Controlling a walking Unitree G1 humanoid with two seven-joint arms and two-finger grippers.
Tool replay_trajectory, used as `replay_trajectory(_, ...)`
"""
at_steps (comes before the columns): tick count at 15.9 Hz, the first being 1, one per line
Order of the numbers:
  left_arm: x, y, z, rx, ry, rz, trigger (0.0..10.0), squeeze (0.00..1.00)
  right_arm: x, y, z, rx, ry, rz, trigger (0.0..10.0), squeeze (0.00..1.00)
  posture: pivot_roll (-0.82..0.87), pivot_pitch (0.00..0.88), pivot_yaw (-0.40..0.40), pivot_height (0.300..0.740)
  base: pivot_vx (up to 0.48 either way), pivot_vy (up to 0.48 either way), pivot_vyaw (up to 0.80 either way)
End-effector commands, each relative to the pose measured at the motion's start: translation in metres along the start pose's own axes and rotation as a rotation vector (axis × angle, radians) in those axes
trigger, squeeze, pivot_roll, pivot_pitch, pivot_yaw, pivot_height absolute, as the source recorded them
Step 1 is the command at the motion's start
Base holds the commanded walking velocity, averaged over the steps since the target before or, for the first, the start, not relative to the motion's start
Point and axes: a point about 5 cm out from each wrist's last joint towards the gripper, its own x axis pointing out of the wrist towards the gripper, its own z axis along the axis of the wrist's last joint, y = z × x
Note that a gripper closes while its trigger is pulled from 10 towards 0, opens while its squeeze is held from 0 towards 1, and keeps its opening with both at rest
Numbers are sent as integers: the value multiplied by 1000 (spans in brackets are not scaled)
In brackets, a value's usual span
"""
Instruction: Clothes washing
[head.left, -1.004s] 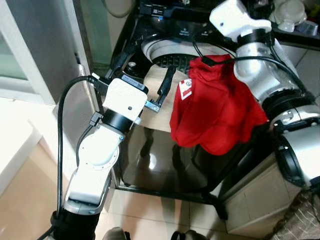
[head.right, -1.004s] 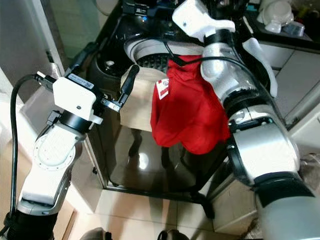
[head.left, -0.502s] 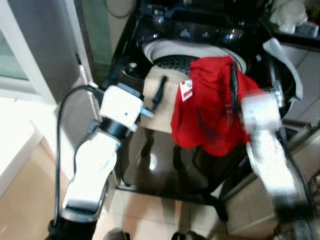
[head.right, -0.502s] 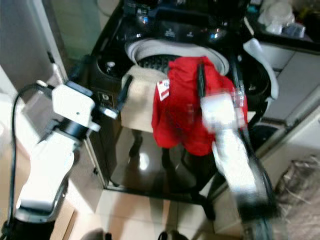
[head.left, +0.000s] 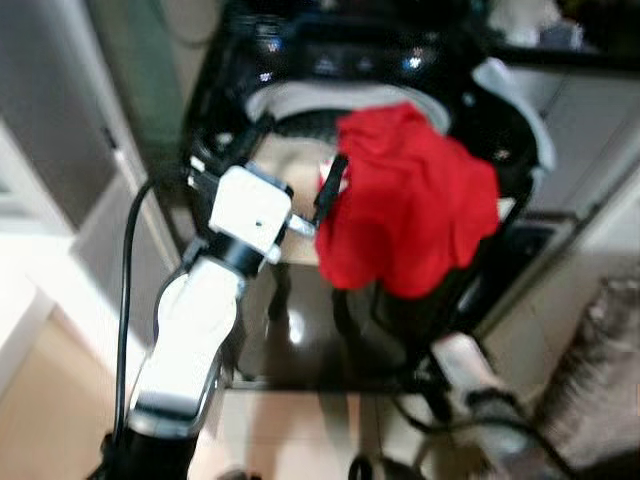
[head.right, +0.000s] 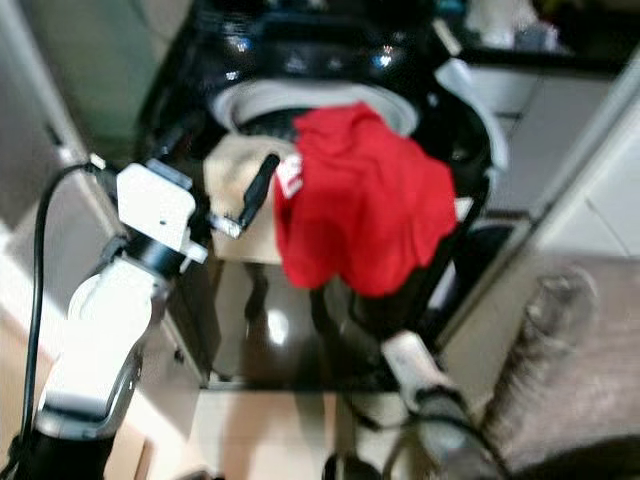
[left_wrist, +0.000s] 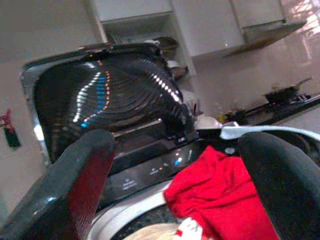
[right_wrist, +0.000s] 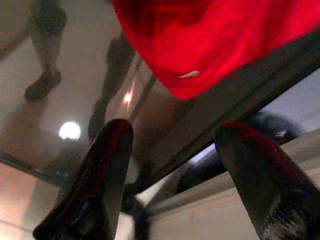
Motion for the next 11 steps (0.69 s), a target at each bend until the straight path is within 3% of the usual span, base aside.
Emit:
replay_trajectory(1,1,2,2,1,0,-9,10000,0,19,19,25,-3,7,26,10000,0,86,57,4,731,0,0,0)
replay_trajectory(2,1,4,3,9,-2,-4,10000,0,26,38,38,9,24,57,10000,0,95,57,2,731,0,0,0)
replay_trajectory(3,0,5,4,14,-2,1,10000,0,30,46,46,-6,27,53,10000,0,107,57,-1,731,0,0,0)
replay_trajectory(8,-2,8,5,22,1,20,10000,0,51,42,79,-76,54,-23,10000,0,132,54,-7,731,0,0,0)
replay_trajectory(9,-2,8,5,25,1,23,10000,0,39,-1,39,-105,89,-112,10000,0,132,54,-7,731,0,0,0)
replay_trajectory(11,-2,9,6,29,1,27,10000,0,27,-34,11,-144,182,-201,10000,0,144,51,-19,731,0,0,0)
